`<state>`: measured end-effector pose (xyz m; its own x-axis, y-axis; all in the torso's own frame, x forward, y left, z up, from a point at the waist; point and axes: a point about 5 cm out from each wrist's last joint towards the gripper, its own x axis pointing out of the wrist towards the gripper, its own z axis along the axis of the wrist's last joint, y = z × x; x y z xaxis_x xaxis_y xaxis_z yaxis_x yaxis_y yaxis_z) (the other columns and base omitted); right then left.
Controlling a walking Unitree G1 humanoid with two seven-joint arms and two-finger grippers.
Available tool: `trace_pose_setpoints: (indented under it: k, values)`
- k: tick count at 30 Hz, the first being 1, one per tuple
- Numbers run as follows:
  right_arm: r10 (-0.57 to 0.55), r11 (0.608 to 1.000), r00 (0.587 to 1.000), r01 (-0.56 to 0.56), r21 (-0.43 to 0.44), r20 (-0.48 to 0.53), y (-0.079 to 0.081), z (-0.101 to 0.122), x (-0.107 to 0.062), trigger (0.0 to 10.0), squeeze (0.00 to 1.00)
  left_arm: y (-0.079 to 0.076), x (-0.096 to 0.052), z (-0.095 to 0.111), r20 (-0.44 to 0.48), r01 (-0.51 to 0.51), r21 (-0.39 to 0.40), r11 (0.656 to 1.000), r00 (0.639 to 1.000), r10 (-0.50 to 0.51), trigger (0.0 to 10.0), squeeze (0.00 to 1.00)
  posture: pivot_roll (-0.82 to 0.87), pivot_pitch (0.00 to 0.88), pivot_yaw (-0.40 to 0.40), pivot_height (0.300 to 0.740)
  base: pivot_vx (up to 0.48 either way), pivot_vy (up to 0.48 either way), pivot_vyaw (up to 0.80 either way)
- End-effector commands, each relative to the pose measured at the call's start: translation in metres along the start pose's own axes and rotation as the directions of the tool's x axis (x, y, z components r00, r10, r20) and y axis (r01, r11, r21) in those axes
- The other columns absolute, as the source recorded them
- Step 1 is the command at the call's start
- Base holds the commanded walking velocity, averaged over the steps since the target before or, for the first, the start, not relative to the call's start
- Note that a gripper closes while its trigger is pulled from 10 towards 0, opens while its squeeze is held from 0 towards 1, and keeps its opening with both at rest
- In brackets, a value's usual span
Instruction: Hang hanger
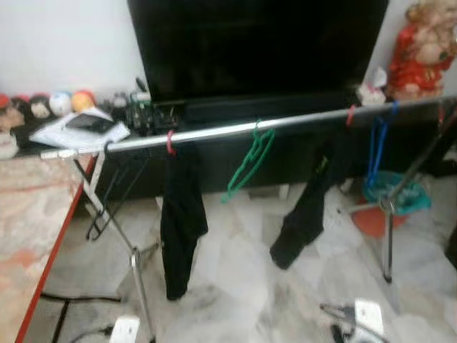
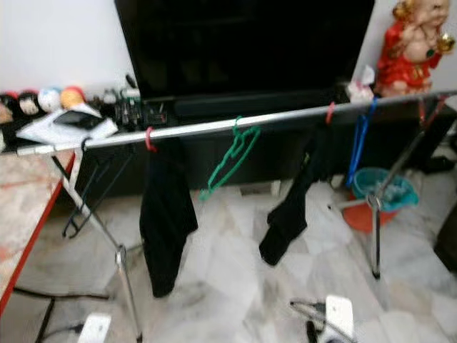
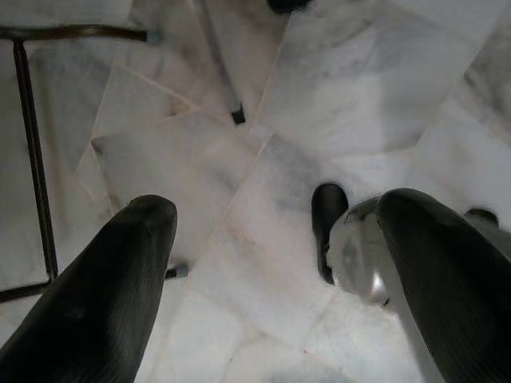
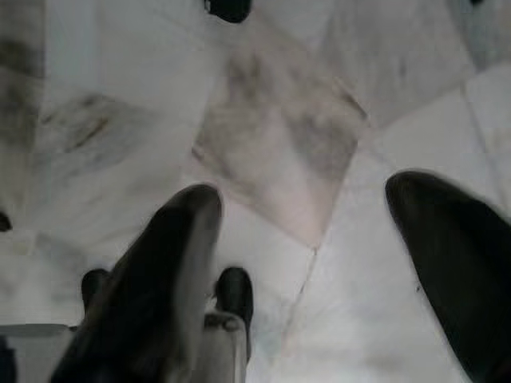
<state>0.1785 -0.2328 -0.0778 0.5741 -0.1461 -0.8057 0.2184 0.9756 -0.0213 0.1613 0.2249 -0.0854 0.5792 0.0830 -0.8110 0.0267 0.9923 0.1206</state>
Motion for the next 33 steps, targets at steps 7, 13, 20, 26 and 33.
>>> trace_pose_setpoints:
  k: [7, 13, 20, 26, 33]
  values:
    - [-0.013, 1.0, 1.0, 0.013, 0.0, -0.007, -0.005, -0.003, -0.001, 10.0, 0.0, -0.001, -0.002, 0.002, 0.072, -0.002, 0.013, 1.0, 0.997, 0.001, 10.0, 0.0, 0.05, 0.0, 0.006, 0.74, 0.0, 0.0, 0.0]
    - [-0.012, 1.0, 1.0, 0.012, -0.002, -0.007, -0.005, -0.003, -0.001, 10.0, 0.0, -0.001, -0.002, 0.007, 0.124, -0.004, 0.014, 1.0, 0.992, 0.003, 10.0, 0.0, 0.05, 0.0, 0.003, 0.74, 0.0, 0.0, 0.0]
    - [-0.011, 1.0, 1.0, 0.01, -0.009, -0.004, -0.005, 0.0, -0.001, 10.0, 0.0, -0.003, -0.003, 0.014, 0.185, 0.0, 0.02, 1.0, 0.983, -0.004, 10.0, 0.0, 0.07, 0.0, -0.005, 0.74, 0.0, 0.0, 0.0]
    - [-0.01, 1.0, 1.0, 0.01, -0.016, 0.003, -0.006, 0.004, 0.0, 10.0, 0.0, -0.019, -0.017, 0.12, 0.634, 0.044, 0.068, 0.997, 0.769, -0.077, 10.0, 0.0, 0.07, 0.0, -0.012, 0.74, 0.0, 0.0, 0.0]
    - [-0.046, 0.999, 0.999, 0.045, 0.029, 0.025, -0.009, 0.013, 0.001, 10.0, 0.0, -0.03, -0.026, 0.125, 0.693, 0.057, 0.119, 0.991, 0.71, -0.124, 10.0, 0.0, 0.06, 0.0, -0.023, 0.74, 0.0, 0.0, 0.0]
